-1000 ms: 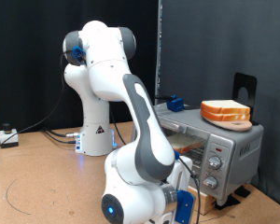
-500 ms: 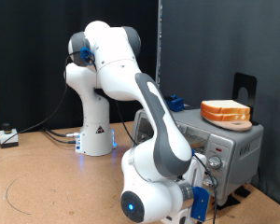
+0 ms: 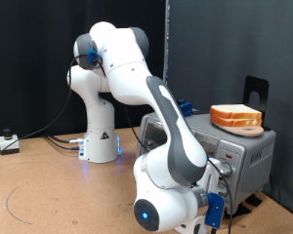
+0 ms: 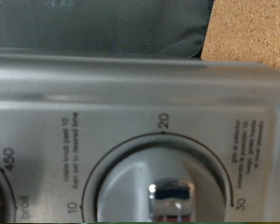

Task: Make a piece of toast with the oven

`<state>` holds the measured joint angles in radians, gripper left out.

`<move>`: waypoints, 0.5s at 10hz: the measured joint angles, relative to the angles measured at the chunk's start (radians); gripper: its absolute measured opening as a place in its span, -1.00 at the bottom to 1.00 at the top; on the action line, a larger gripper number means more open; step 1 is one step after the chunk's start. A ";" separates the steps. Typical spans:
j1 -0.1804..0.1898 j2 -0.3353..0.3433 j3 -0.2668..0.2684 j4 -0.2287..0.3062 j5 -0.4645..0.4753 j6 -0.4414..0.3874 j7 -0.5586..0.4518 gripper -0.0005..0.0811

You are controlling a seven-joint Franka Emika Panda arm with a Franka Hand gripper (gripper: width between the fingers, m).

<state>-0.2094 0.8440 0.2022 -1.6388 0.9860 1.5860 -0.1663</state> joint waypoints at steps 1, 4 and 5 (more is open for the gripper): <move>0.000 0.000 0.000 -0.003 0.000 0.000 0.000 0.96; 0.001 0.000 0.000 -0.012 0.000 0.000 0.000 0.10; 0.002 0.000 0.001 -0.015 0.000 0.000 0.000 -0.24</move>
<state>-0.2079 0.8439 0.2035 -1.6535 0.9860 1.5861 -0.1663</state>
